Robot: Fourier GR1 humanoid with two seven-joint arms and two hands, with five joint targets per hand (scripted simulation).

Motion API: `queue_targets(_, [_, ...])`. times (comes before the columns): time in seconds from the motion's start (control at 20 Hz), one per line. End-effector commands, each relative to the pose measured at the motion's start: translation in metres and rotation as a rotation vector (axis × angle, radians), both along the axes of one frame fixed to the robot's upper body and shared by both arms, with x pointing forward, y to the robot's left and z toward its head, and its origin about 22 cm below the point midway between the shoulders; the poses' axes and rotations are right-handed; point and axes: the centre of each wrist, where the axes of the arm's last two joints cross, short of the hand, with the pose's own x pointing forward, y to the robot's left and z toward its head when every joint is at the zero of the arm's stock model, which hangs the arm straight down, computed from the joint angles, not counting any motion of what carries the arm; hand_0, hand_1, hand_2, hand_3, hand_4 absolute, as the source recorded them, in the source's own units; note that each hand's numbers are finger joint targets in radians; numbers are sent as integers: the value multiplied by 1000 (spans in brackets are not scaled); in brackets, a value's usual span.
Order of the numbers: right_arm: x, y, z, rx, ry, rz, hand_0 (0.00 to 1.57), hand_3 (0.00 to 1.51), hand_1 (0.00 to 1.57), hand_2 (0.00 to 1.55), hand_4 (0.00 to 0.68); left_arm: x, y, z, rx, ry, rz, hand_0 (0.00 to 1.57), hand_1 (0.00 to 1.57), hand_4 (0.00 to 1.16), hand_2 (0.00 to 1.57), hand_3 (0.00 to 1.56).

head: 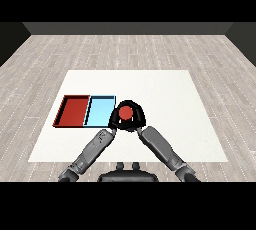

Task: Pick the red can and put it in the red box

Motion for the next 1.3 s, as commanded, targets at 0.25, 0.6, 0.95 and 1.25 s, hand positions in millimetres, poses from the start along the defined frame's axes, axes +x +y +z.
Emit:
queue_targets(0.25, [-9,8,10,31,-19,51,1518,1391,1518,1450,541,0,-24,6,24,-5,29,1571,1571,857,1495,1340])
queue_targets(0.6, [7,-19,11,41,-33,47,1506,1397,1506,1458,547,-2,-20,8,-19,-21,37,1571,1571,907,1528,1424])
queue_targets(0.95, [-4,2,15,51,-43,91,0,0,0,0,0,2,-17,3,-43,-22,37,1571,1571,1140,1569,1491])
queue_targets(1.25, [13,-5,14,38,-76,80,0,0,0,0,0,0,-24,13,-19,-38,57,1571,1571,1148,1571,1494])
